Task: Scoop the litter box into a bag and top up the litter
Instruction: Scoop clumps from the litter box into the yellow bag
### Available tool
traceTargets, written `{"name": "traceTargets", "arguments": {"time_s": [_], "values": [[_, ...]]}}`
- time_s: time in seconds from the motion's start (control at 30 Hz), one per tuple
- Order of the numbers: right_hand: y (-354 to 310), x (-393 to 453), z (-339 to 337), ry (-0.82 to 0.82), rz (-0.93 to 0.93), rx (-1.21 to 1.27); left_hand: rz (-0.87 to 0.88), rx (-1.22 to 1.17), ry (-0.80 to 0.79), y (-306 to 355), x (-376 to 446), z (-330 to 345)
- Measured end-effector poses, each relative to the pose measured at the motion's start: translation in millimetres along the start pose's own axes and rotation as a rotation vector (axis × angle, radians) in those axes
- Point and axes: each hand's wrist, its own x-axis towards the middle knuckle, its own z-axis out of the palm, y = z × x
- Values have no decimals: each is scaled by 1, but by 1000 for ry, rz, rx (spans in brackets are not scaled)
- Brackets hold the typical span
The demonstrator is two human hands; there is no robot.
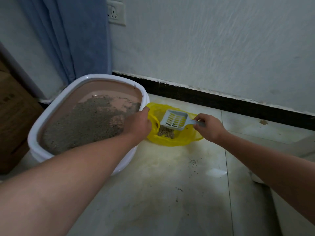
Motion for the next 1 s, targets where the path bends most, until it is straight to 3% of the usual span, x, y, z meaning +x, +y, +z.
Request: {"name": "traceTargets", "arguments": {"time_s": [0.3, 0.47, 0.7, 1.0], "values": [[-27, 10, 0, 270, -136, 191, 7, -88, 66, -21, -14, -13], [-63, 25, 26, 240, -186, 223, 114, 49, -43, -61, -39, -31], [-112, 44, 63, 204, -247, 270, 78, 102, -107, -123, -82, -62], [-163, 59, 95, 126, -339, 22, -11, 253, -153, -182, -145, -113]]}}
